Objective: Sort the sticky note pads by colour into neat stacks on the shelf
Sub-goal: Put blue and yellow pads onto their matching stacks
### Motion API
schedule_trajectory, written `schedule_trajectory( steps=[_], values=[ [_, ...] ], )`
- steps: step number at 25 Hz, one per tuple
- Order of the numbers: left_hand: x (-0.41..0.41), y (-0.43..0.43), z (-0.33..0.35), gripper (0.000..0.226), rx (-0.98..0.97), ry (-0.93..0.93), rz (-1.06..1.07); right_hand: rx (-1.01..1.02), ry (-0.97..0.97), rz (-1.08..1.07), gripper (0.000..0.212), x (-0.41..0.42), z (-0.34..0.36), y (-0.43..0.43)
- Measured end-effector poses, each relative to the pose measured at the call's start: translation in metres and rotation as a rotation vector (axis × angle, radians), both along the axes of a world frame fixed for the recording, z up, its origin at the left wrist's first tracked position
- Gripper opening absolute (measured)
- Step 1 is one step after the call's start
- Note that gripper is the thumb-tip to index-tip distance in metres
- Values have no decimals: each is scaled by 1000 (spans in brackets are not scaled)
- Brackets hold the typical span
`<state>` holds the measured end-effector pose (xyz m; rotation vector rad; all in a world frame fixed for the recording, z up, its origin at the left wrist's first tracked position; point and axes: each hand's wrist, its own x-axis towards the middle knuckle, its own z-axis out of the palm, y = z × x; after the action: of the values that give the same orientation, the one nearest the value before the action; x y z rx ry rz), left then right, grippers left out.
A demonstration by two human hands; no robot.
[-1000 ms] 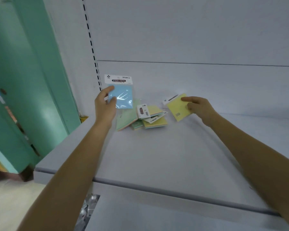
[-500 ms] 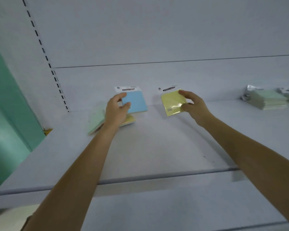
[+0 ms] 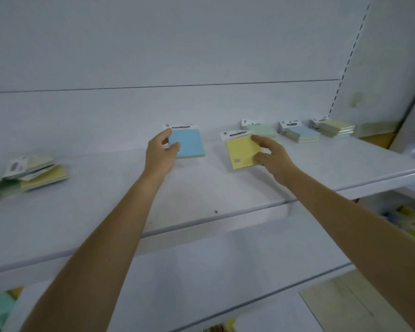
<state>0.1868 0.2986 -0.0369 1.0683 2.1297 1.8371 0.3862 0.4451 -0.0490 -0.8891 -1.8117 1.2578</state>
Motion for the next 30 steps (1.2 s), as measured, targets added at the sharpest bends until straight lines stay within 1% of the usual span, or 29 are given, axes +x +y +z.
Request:
schedule_trajectory(
  steps=[4, 8, 13, 18, 23, 27, 30],
  values=[
    [71, 60, 2, 48, 23, 9, -12, 6, -29, -40, 54, 76, -4, 53],
    [108, 105, 8, 48, 20, 28, -26, -23, -3, -75, 54, 117, -6, 87],
    [124, 161, 19, 47, 45, 44, -37, 7, -29, -79, 55, 138, -10, 133],
    [142, 228, 24, 47, 52, 43, -120, 23, -37, -173, 53, 165, -9, 176],
    [173, 289, 18, 48, 11, 37, -184, 7, -42, -228, 52, 195, -13, 216],
    [188, 338, 10, 52, -22, -45, -183, 18, 15, -228, 51, 214, -5, 262],
    [200, 372, 3, 53, -77, -19, -134, 9, 78, -198, 51, 225, 12, 304]
  ],
)
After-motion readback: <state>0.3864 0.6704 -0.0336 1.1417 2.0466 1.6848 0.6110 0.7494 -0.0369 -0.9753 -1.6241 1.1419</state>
